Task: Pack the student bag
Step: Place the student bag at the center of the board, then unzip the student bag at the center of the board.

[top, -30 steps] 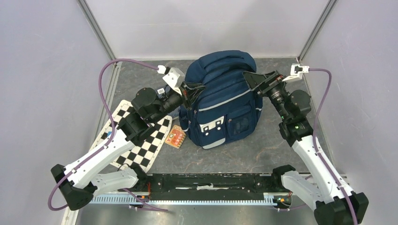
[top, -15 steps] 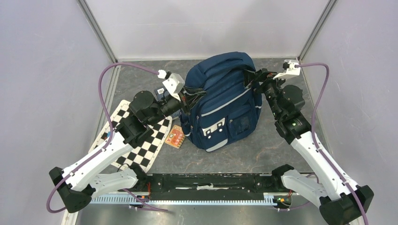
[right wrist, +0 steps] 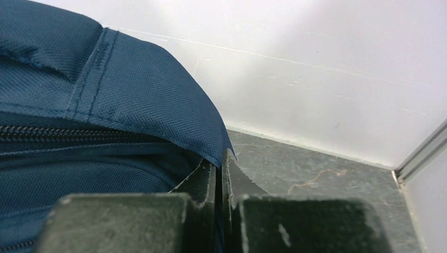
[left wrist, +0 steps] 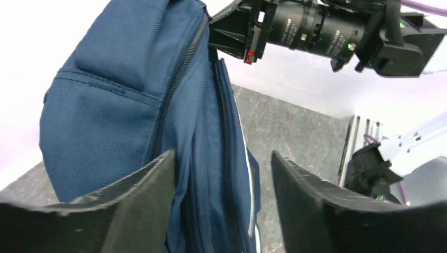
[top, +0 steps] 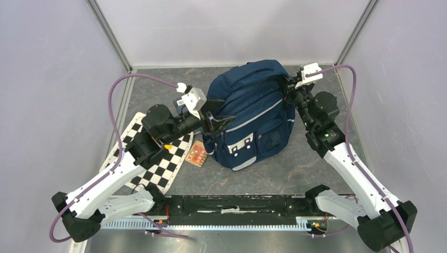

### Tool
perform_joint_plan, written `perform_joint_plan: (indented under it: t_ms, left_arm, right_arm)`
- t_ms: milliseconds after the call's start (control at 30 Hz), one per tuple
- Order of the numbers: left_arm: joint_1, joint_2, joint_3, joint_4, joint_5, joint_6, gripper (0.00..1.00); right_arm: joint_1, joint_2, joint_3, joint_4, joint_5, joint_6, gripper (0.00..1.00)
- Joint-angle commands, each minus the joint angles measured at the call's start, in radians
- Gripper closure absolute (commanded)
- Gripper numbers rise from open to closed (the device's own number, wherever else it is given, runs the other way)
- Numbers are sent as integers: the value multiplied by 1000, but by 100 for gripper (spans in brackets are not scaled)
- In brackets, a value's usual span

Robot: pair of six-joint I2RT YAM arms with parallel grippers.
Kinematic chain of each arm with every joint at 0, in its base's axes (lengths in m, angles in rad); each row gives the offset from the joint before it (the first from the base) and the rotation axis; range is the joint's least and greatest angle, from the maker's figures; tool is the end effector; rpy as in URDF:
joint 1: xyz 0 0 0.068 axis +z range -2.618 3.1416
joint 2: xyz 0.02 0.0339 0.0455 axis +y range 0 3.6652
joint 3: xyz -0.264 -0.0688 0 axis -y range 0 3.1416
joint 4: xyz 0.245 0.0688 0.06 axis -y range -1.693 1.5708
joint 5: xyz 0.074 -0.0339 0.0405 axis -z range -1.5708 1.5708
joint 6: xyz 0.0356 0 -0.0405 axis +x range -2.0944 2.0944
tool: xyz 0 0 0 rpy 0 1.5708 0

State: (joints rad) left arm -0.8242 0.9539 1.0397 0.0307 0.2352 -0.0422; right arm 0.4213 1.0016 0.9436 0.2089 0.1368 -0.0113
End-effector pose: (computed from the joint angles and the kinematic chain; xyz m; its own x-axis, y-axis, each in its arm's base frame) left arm 0.1393 -0.1628 0.4222 0.0421 -0.1059 -0.9935 0.8735 0.4865 -0.0148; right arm 0.2153 0.0912 0.3980 0.1404 0.0506 -0.9888 -0.2805 0.9598 0.0093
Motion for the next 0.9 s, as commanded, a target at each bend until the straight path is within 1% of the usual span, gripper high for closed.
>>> perform_joint_plan:
  t_ms: [0, 33, 67, 133, 200, 333, 367, 400, 467, 600, 700, 867]
  left_arm:
    - [-9, -94, -22, -142, -32, 28, 11]
    - [-9, -117, -43, -161, -81, 25, 4]
    - [-9, -147, -70, -186, -127, 16, 1]
    - [-9, -208, -122, -230, -227, -8, 0]
    - [-9, -272, -172, -266, -293, -40, 0]
    - [-9, -416, -280, -308, -395, -154, 0]
    - [-7, -440, -303, -320, -433, -189, 0]
    - [-7, -452, -320, -339, -481, -220, 0]
    - [-6, -446, -347, -367, -508, -261, 0]
    - [-4, -372, -363, -383, -547, -293, 1]
    - [-3, -329, -370, -361, -580, -293, 9]
    - [-1, -281, -417, -261, -559, -246, 21]
  right_arm:
    - [-43, -61, 3, 149, 52, -107, 100]
    - [-60, -69, 4, 160, 18, -106, 100]
    - [-78, -72, 9, 165, -21, -100, 100]
    - [-116, -68, 25, 161, -78, -82, 100]
    - [-155, -57, 34, 155, -133, -55, 100]
    - [-238, -60, 9, 190, -282, 9, 100]
    - [-252, -64, 0, 205, -323, 10, 100]
    - [-266, -68, -11, 219, -354, 44, 100]
    - [-289, -73, -30, 249, -401, 70, 100]
    - [-338, -65, -36, 278, -474, 114, 100]
    - [-377, -54, -34, 306, -536, 161, 100]
    - [-406, -54, -41, 348, -593, 214, 100]
